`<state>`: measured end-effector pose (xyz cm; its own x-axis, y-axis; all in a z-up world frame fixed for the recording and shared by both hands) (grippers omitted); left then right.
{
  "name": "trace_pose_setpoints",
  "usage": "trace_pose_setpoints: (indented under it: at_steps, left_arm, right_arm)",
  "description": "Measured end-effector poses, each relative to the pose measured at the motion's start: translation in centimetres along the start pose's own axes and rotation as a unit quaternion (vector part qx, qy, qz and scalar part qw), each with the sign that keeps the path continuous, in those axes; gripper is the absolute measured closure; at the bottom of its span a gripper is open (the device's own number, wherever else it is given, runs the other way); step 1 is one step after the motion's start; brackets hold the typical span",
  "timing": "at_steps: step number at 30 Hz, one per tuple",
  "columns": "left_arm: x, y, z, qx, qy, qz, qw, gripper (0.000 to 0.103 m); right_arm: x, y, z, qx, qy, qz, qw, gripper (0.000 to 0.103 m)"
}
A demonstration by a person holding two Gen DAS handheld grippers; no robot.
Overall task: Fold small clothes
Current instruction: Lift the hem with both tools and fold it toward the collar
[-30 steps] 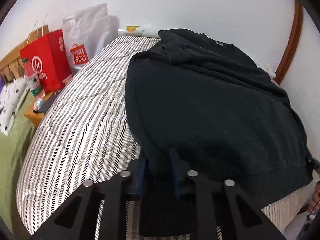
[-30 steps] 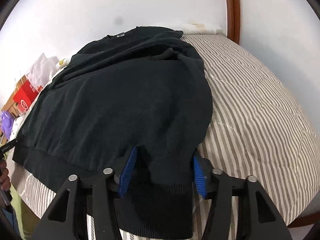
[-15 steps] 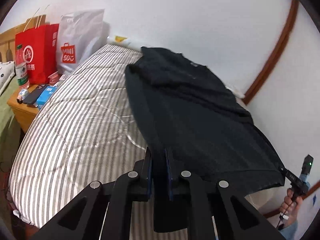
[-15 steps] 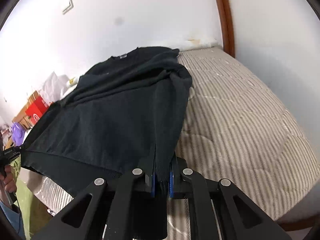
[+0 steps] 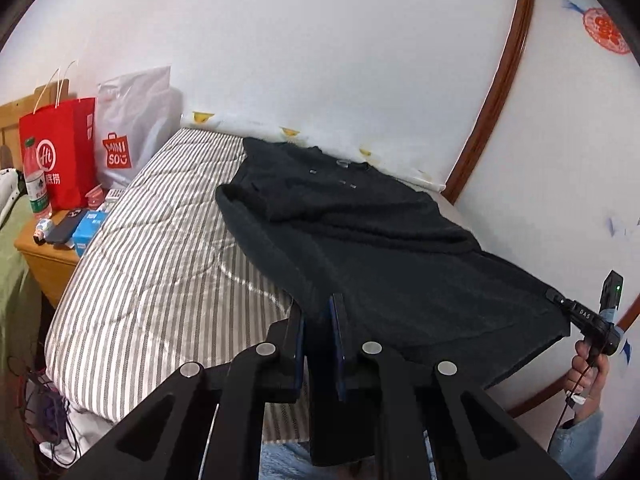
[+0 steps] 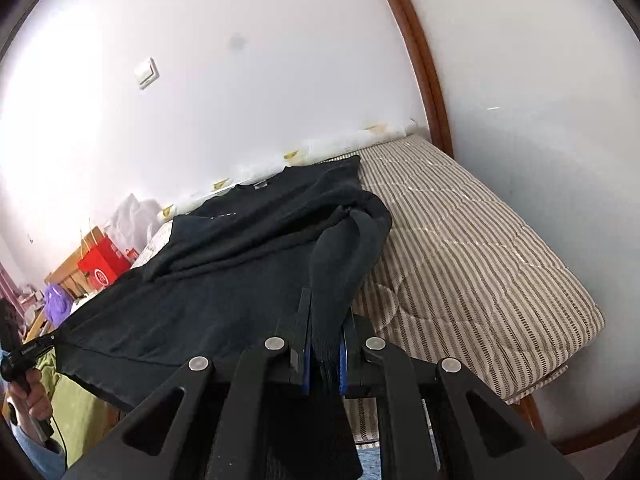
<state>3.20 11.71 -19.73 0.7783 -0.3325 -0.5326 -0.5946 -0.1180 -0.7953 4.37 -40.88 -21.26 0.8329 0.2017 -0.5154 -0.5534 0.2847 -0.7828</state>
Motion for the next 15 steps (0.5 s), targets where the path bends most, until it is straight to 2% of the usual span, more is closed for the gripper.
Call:
trace_pose_setpoints:
  at_steps: [7, 15]
  left_arm:
    - [1.2, -2.5, 0.0, 0.004, 0.003, -0.018, 0.9998, 0.092]
    - [3.1, -6.4, 0.4, -0.006, -0.001, -0.055, 0.9985, 0.092]
  right_arm:
    - [0.3, -0.7, 0.2, -0.002, 0.003, -0.005, 1.0, 0.094]
    - [1.6, -4.4, 1.5, -0.019, -0.001, -0.03, 0.999, 0.094]
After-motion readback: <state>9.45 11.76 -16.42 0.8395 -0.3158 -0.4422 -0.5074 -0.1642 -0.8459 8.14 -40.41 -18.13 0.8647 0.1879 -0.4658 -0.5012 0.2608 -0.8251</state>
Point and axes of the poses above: each gripper's, at about its wrist camera, not at the fingertips, and x roughly the way its jaws point, z to its left, y to its underside, the point moved 5 cm from there along x, roughly the way its jaws point, and after that the axes turned 1 degree about x, right-handed, at the moved point
